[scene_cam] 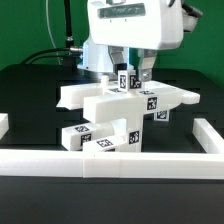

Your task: Assemble chair

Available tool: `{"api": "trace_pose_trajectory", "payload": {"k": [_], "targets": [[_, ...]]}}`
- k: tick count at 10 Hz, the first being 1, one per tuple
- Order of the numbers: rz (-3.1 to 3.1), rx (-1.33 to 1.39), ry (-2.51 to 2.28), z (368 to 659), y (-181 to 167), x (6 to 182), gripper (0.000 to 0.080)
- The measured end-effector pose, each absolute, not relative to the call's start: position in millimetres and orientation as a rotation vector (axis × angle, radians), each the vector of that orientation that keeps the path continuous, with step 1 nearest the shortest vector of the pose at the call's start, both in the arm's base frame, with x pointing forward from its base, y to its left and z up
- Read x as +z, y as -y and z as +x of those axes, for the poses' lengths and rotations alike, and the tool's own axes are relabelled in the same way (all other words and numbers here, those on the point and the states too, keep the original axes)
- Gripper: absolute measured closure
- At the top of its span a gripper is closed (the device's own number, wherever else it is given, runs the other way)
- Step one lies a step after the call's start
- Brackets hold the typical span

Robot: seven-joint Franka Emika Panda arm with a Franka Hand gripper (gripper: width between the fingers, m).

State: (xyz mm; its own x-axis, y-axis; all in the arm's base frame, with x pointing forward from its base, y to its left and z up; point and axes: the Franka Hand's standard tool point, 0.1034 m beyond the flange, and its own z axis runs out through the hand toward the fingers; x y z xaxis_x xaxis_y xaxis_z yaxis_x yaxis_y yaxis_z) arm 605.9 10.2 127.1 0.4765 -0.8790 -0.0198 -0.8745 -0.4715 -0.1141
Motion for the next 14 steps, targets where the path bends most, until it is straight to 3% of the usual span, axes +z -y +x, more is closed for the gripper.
{"api": "trace_pose_trajectory", "payload": {"k": [14], "targets": [[-3.107,-0.171,0.217,609.0,-10.1,128.8,0.0150]]}}
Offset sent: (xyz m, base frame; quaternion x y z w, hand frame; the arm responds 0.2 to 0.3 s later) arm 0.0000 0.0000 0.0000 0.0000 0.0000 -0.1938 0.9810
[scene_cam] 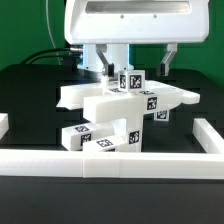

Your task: Assemble chair

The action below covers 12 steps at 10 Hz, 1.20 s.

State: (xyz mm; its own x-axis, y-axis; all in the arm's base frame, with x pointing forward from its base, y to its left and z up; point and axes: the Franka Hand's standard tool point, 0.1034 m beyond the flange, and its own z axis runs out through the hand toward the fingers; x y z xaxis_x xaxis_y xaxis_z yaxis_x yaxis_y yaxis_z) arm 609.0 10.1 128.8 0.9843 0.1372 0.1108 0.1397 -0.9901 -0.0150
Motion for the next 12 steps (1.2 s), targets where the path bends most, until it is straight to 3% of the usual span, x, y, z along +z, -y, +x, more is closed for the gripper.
{"api": "trace_pose_trajectory", "payload": {"k": [6,12], "targets": [[-2.970,-0.151,1.147,607.0,-23.1,124.9,0.0150],[-2.778,-0.099,1.659,606.5,-12.0,124.3,0.0150]]}}
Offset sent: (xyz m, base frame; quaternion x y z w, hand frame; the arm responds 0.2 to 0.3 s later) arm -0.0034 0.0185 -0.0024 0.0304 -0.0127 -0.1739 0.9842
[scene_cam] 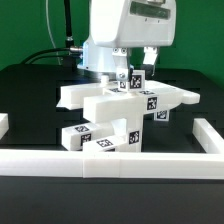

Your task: Assemble chair

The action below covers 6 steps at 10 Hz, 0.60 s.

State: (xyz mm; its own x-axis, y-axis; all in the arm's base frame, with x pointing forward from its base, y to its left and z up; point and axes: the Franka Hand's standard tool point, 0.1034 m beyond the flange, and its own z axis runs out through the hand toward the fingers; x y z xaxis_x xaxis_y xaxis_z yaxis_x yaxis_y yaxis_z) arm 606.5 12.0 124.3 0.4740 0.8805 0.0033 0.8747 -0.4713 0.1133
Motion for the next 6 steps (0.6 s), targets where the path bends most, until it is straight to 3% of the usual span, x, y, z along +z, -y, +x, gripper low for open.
{"api": "trace_pose_trajectory", "payload": {"k": [6], "targets": [[2.133,-0.018,-2.083,605.1,-10.0,122.9,0.0150]]}}
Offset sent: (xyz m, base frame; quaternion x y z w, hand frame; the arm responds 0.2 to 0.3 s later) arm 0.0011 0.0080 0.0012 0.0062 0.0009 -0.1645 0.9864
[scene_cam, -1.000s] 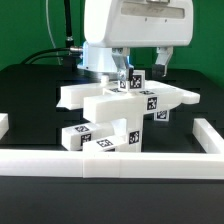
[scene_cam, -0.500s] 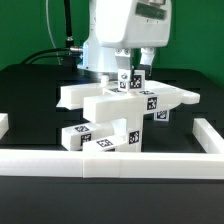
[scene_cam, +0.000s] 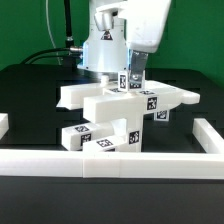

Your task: Assemble chair

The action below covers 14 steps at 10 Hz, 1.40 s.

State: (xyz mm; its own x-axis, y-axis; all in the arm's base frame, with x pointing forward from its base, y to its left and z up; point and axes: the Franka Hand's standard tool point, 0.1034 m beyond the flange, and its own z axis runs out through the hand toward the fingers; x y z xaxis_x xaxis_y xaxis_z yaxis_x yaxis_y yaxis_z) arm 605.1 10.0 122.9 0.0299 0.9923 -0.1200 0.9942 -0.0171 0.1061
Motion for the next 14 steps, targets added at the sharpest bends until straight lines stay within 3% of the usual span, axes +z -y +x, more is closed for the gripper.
{"api": "trace_pose_trajectory", "payload": {"k": [6,8,12,14], "targets": [[1.837,-0.097,-2.316,604.8,0.7,123.2,0.0162],[1.842,-0.098,-2.312,604.9,1.7,123.1,0.0517],[1.889,-0.093,-2.271,604.8,2.5,122.8,0.0514],[2.214,-0.056,-1.949,606.1,2.0,122.0,0.0514]]}}
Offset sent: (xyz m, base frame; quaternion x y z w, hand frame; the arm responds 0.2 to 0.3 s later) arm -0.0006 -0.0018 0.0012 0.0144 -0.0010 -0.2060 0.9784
